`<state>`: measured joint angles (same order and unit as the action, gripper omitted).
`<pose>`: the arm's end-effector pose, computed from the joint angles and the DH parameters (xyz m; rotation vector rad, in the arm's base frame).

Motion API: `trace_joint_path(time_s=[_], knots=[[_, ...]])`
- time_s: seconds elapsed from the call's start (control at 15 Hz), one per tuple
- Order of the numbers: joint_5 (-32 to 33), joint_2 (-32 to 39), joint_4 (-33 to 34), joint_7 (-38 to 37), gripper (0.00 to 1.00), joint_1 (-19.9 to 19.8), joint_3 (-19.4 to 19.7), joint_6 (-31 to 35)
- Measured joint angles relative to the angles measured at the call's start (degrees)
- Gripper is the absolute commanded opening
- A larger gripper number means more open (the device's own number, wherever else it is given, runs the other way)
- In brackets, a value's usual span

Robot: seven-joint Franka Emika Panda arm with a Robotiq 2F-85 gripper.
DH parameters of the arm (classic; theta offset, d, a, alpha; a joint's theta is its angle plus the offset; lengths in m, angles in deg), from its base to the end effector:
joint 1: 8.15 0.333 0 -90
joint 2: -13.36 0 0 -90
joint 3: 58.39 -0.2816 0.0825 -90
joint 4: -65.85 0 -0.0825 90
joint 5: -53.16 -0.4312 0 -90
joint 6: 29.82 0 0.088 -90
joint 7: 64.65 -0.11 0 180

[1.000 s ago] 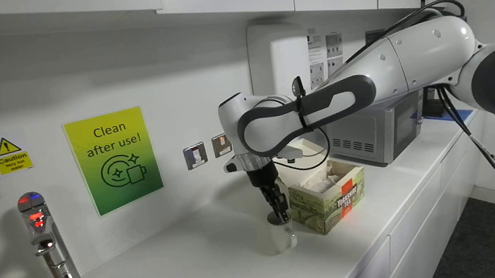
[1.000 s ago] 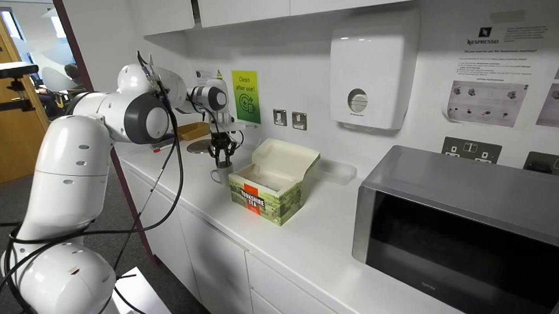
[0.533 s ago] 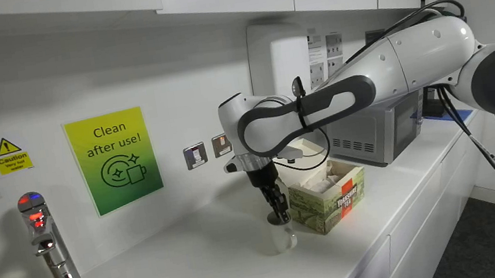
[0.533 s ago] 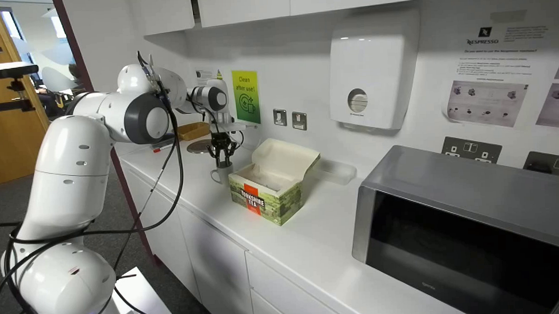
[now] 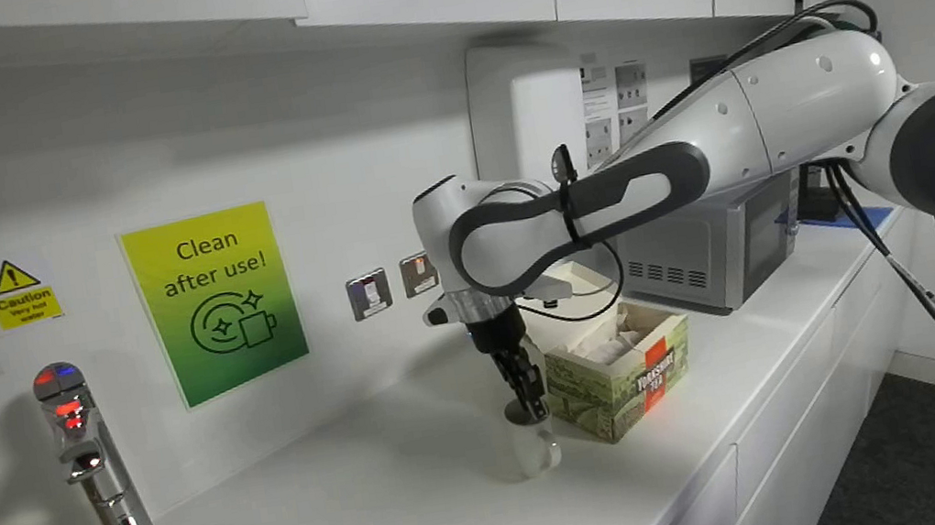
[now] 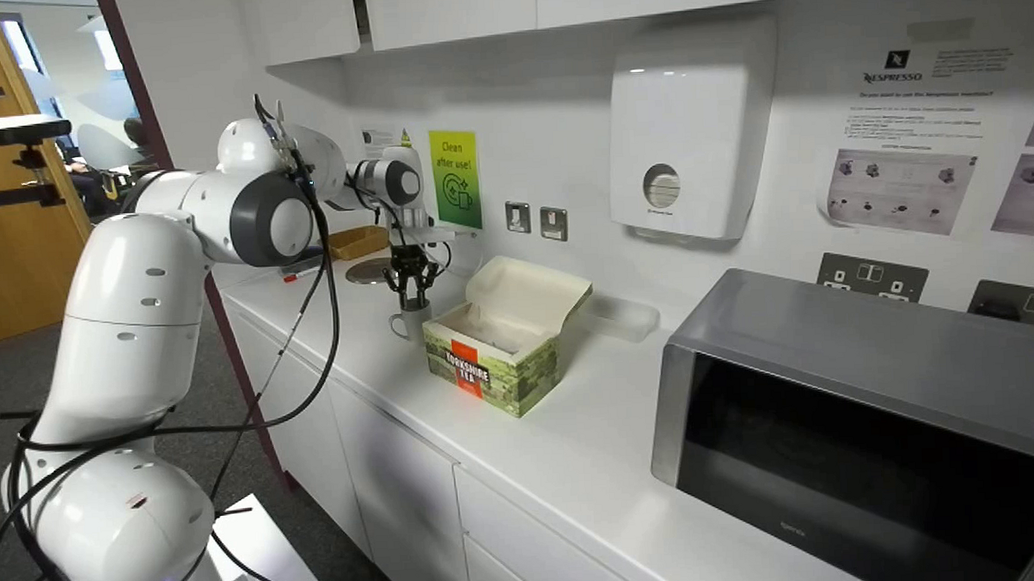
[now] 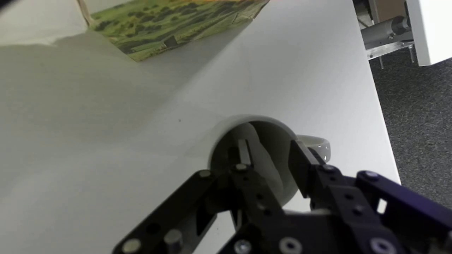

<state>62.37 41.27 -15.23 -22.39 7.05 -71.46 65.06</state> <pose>0.6317 0.2974 0.3597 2.5131 1.8136 -0.3700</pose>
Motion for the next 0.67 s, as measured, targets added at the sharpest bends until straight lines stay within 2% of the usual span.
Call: trace_joint_path(time_s=[0.67], knots=[[0.0, 0.0, 0.0, 0.0, 0.37, -0.2, 0.0, -0.1]])
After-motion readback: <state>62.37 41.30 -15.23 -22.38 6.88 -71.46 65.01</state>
